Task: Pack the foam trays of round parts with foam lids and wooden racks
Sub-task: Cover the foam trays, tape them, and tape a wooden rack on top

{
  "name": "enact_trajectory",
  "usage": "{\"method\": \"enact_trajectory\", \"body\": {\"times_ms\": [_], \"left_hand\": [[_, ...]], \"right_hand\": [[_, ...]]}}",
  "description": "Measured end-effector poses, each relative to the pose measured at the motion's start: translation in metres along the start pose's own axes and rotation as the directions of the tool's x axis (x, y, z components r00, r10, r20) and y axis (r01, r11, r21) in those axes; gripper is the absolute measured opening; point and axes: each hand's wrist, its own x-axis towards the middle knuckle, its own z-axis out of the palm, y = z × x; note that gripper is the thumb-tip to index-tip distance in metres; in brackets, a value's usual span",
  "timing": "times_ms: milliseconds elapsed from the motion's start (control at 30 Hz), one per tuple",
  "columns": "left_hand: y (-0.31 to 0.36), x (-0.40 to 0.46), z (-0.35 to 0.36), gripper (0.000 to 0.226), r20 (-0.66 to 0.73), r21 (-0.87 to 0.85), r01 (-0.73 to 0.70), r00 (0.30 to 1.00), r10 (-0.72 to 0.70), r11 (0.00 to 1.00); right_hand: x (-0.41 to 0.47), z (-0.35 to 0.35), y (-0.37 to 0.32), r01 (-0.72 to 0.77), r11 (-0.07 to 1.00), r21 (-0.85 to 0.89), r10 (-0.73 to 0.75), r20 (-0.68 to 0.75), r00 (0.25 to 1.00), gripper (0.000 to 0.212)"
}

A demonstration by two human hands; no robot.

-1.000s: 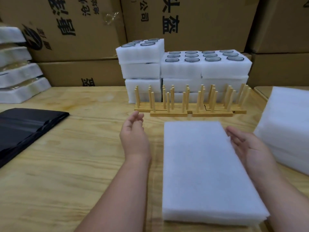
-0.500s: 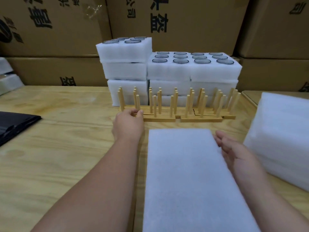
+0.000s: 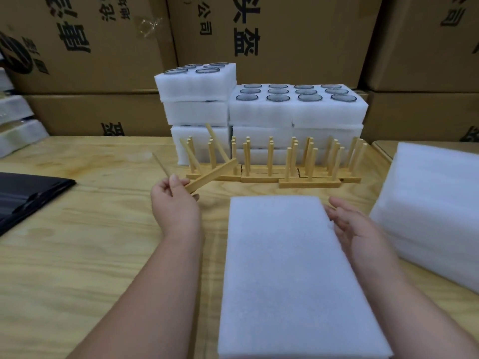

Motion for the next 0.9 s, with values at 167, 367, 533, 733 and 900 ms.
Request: {"method": "enact_trajectory", "body": {"times_ms": [167, 367, 533, 733, 900], "left_hand": [[0.005, -0.021, -0.032, 0.025, -0.027, -0.212, 0.160, 0.985, -0.170, 0.964], [0.045, -0.036, -0.041, 0.018, 0.151, -0.322, 0.293, 0.955, -0.257, 0.900], [0.096, -0.044, -0.030, 0.012, 0.556, -0.427, 0.330, 0.830, -0.044, 0.842], [0.120, -0.080, -0.014, 0.012, 0.756, 0.020, -0.237, 0.640, 0.141, 0.971], [0.111, -0.085, -0.009, 0.015, 0.860, 0.161, -0.410, 0.505, 0.076, 0.898]], "right_hand": [[-0.005, 0.002, -0.001, -0.001, 1.000, 0.007, 0.001, 0.002, 1.000, 0.029], [-0.007, 0.004, -0.002, -0.004, 1.000, 0.029, 0.004, 0.014, 1.000, 0.028], [-0.003, 0.001, -0.001, -0.017, 0.999, 0.034, 0.017, 0.001, 1.000, 0.025], [-0.002, -0.001, -0.002, -0.036, 0.999, 0.034, 0.036, 0.011, 0.999, 0.022], [-0.001, -0.001, -0.001, -0.027, 0.999, 0.045, 0.026, 0.015, 1.000, 0.022]]}}
